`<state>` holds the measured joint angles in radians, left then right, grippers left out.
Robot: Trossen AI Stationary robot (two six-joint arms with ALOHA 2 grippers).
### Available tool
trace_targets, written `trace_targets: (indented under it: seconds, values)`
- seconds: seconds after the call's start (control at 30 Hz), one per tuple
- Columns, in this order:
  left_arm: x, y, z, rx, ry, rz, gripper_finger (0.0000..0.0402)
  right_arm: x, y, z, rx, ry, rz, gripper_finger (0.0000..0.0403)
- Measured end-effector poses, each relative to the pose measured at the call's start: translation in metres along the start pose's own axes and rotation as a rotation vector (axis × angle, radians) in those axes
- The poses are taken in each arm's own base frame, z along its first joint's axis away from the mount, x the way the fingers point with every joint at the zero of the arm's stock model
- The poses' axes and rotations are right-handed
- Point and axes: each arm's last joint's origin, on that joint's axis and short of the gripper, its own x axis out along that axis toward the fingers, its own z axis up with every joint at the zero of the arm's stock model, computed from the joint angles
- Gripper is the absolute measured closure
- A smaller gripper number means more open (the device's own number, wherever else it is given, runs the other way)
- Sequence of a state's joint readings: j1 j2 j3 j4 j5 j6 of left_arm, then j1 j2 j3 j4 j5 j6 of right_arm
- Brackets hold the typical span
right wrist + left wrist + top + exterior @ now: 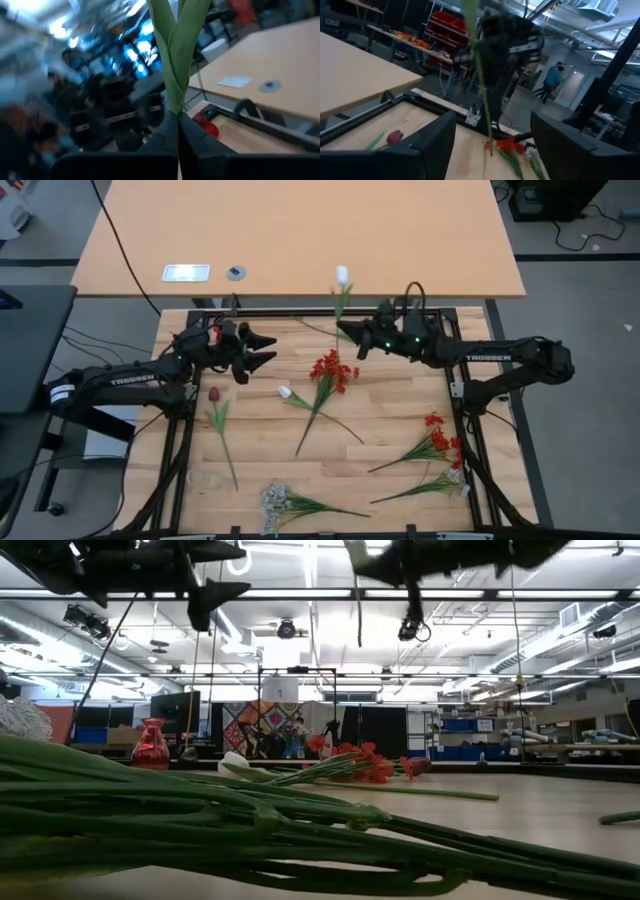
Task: Sort flowers into vase by color
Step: Put the top white tulip into the red vase
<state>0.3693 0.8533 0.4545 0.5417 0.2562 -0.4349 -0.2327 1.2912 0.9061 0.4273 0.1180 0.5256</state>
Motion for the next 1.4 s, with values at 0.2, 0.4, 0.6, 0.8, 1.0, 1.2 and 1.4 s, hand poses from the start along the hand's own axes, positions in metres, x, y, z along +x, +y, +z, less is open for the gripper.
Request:
trace_targets:
  seconds: [0.2, 0.4, 0.6, 0.8, 1.0, 1.2, 1.4]
  values:
    - [0.015, 0.003, 0.001, -0.036, -0.021, -0.004, 0.0139, 0.037, 0.026, 0.03, -0.193, 0.063, 0.061, 0.0402]
    - [0.035, -0.001, 0.024, 0.052, -0.054, -0.017, 0.0139, 0.072, 0.037, 0.032, -0.246, 0.102, 0.15, 0.0402]
    - [0.052, -0.004, 0.04, 0.106, 0.023, 0.008, 0.0161, 0.09, 0.045, 0.033, -0.271, 0.1, 0.193, 0.0402]
    - [0.058, -0.008, 0.052, 0.138, 0.021, 0.002, 0.0226, 0.088, 0.049, 0.04, -0.272, 0.081, 0.224, 0.0402]
    - [0.059, -0.011, 0.059, 0.159, 0.001, -0.005, 0.0276, 0.088, 0.049, 0.039, -0.273, 0.084, 0.223, 0.0401]
    - [0.063, -0.008, 0.055, 0.175, 0.022, -0.004, 0.0289, 0.088, 0.048, 0.039, -0.287, 0.082, 0.216, 0.04]
    - [0.068, -0.014, 0.051, 0.17, 0.025, -0.047, 0.029, 0.088, 0.048, 0.039, -0.296, 0.081, 0.215, 0.0399]
